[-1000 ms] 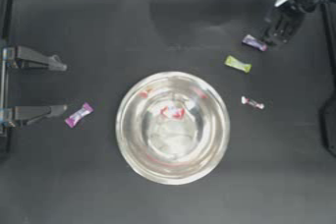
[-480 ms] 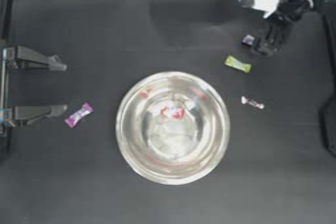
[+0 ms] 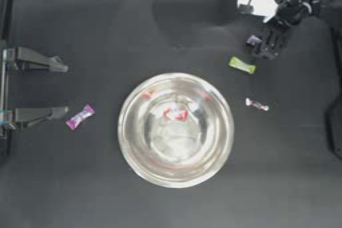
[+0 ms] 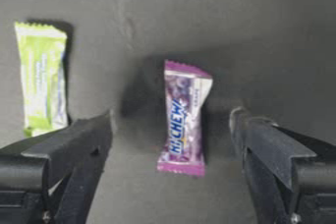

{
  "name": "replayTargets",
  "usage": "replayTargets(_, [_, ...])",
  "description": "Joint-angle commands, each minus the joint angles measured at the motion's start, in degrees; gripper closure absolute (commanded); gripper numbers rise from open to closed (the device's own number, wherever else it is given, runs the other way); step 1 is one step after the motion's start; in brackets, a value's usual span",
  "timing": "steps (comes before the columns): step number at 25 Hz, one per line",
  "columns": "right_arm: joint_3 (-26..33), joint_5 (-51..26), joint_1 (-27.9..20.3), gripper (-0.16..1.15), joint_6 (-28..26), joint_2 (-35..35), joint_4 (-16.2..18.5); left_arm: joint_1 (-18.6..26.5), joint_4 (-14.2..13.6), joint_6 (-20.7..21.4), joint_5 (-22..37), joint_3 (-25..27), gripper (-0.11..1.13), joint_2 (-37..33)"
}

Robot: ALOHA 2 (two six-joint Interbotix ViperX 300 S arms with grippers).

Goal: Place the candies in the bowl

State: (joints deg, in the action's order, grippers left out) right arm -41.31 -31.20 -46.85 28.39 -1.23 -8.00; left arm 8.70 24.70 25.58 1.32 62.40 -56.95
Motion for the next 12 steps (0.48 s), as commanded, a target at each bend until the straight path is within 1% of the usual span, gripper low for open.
replayTargets(1, [0.6,0.2,0.0,-0.01,0.0,-0.1,0.5,0.1,0.4,-0.1,-0.4,-0.9,0.0,0.9])
replayTargets(5, [0.8,0.2,0.0,0.0,-0.1,-1.2,0.6,0.1,0.4,0.0,-0.4,-1.0,0.0,0.9])
replayTargets(7, [0.8,0.2,0.0,0.05,-0.3,-1.3,0.6,0.2,0.4,0.0,-0.4,-1.0,0.0,0.9])
replayTargets(8, [0.8,0.2,0.0,0.11,-0.3,-1.3,0.6,0.1,0.4,-0.1,-0.4,-1.0,0.0,0.9])
replayTargets(9, [0.7,0.2,0.0,0.19,-0.3,-1.3,0.6,0.1,0.4,-0.1,-0.4,-1.0,0.0,0.9])
replayTargets(12, [0.6,-0.1,0.0,0.53,-0.2,-1.5,0.6,0.2,0.5,0.0,-0.4,-1.0,0.0,1.1])
